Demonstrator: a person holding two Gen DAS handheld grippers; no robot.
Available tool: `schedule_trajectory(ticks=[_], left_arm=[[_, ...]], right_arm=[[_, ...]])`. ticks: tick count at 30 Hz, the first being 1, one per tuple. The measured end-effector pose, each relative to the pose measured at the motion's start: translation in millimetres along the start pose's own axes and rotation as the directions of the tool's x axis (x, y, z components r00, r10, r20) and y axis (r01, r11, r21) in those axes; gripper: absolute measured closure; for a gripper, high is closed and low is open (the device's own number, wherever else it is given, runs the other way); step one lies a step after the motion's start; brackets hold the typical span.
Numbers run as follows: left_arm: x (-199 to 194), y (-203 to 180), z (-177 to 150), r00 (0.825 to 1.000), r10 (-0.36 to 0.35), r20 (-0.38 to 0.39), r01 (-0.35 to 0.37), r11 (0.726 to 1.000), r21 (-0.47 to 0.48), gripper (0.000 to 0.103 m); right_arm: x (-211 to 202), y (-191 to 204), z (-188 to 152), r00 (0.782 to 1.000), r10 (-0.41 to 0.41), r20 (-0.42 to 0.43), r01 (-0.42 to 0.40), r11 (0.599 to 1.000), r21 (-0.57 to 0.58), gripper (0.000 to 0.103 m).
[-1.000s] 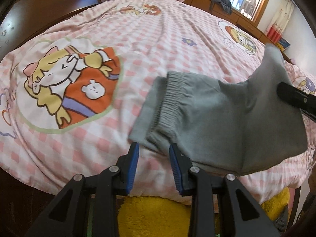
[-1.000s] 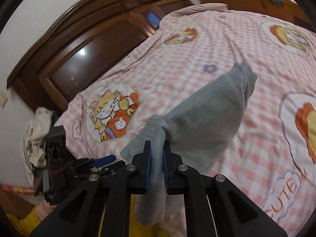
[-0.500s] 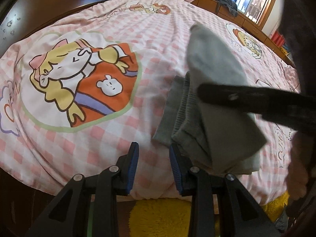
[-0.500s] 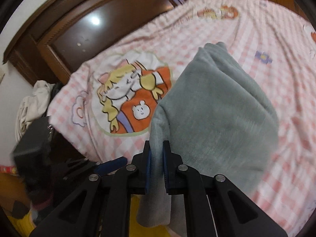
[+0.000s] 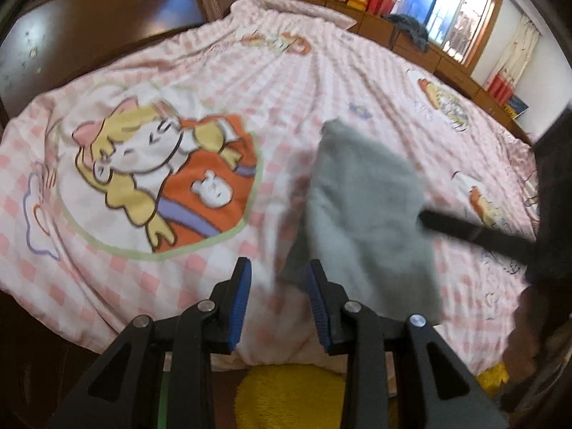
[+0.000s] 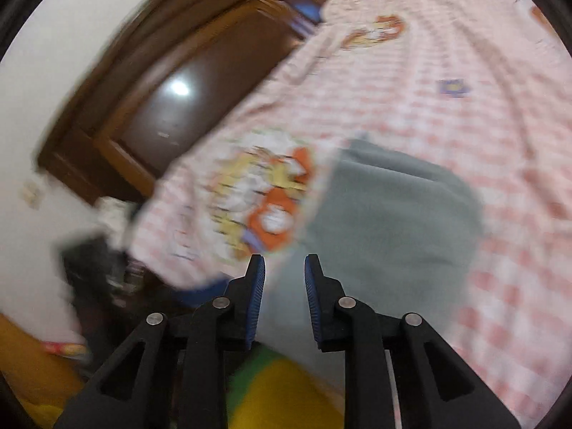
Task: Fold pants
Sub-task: 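Lift the elastic end with the right gripper and fold it over the stack, then grasp the folded stack edge with the right gripper to square it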
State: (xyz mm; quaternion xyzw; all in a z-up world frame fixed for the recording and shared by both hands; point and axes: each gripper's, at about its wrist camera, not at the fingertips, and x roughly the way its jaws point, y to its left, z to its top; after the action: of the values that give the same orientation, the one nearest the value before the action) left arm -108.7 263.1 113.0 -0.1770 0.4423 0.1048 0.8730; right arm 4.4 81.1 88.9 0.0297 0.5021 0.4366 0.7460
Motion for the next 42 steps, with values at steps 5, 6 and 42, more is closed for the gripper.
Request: schedule_trajectory(ticks=[5,6,42], left_arm=[[-8.8,-28.9,7.5,0.997,-0.074,0.03,0.073,0.996,0.042,0.07],[-6.0,-34.1,7.4,0.996,-0.085,0.024,0.083,0.995,0.055,0.07],[61.8,-32.2,-14.1,0.995,-0.039,-0.095,0.045,0.997,0.058,0.07]], right_arm=[[-4.4,-17.4,-26.9,0.998,-0.055,-0.012,0.055,0.998,0.034,0.079],[-3.1,-20.6,-30.4,0.998,-0.058,-0.015,0.059,0.997,0.043,0.079],[21.9,-85.1,80.3,0.984,0.059,-0.167,-0.085,0.985,-0.153,0.079]])
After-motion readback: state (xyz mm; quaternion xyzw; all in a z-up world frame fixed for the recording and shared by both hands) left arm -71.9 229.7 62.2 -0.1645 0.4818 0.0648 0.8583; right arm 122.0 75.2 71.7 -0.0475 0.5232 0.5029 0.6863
